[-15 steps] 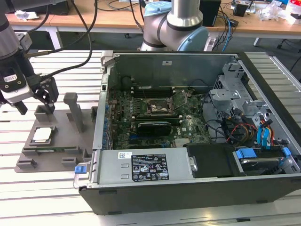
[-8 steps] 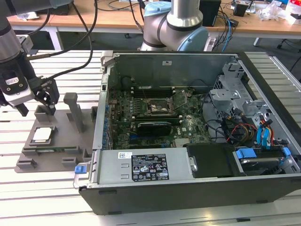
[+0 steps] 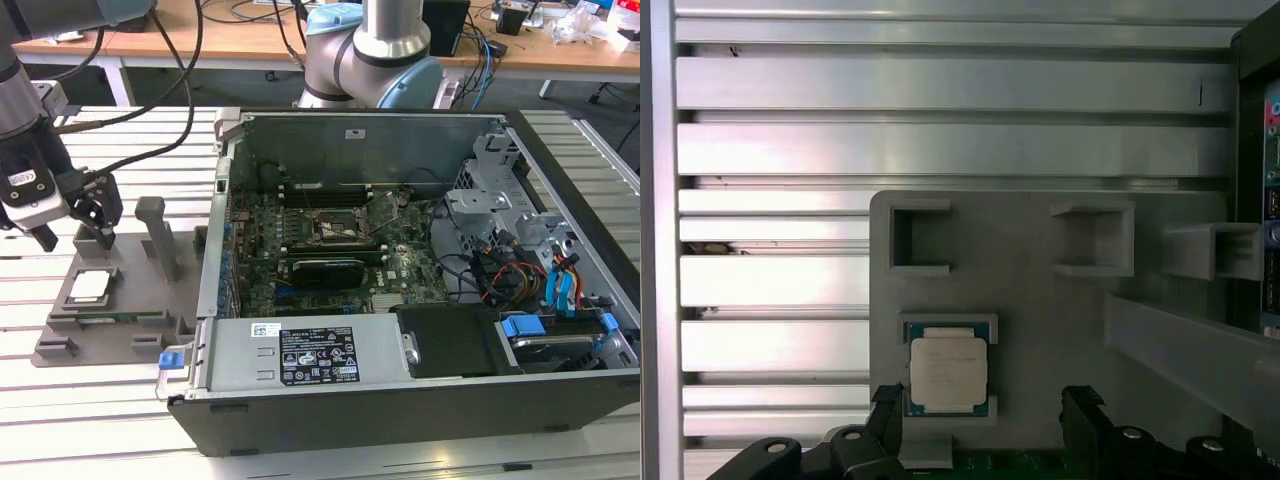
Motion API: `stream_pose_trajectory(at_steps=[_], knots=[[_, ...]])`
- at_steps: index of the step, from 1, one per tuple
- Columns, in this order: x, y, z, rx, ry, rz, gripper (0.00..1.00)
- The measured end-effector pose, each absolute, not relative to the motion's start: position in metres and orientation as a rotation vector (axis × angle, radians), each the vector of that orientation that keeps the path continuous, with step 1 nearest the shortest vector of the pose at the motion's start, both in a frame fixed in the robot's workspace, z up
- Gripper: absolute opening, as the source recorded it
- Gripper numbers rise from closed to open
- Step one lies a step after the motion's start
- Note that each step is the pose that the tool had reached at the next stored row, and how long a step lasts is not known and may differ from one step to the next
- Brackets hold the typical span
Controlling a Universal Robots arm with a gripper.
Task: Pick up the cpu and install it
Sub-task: 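Pick up the cpu and move it towards the insertion slot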
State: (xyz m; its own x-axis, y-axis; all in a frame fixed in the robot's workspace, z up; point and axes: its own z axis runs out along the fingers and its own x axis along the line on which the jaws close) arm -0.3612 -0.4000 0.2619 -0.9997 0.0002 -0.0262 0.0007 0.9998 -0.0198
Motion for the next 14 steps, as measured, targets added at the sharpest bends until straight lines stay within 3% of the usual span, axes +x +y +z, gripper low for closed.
stream_pose_trajectory(at_steps=[14], knots=[[-0.361, -0.400, 0.245, 0.001, 3.115, -0.032, 0.74]])
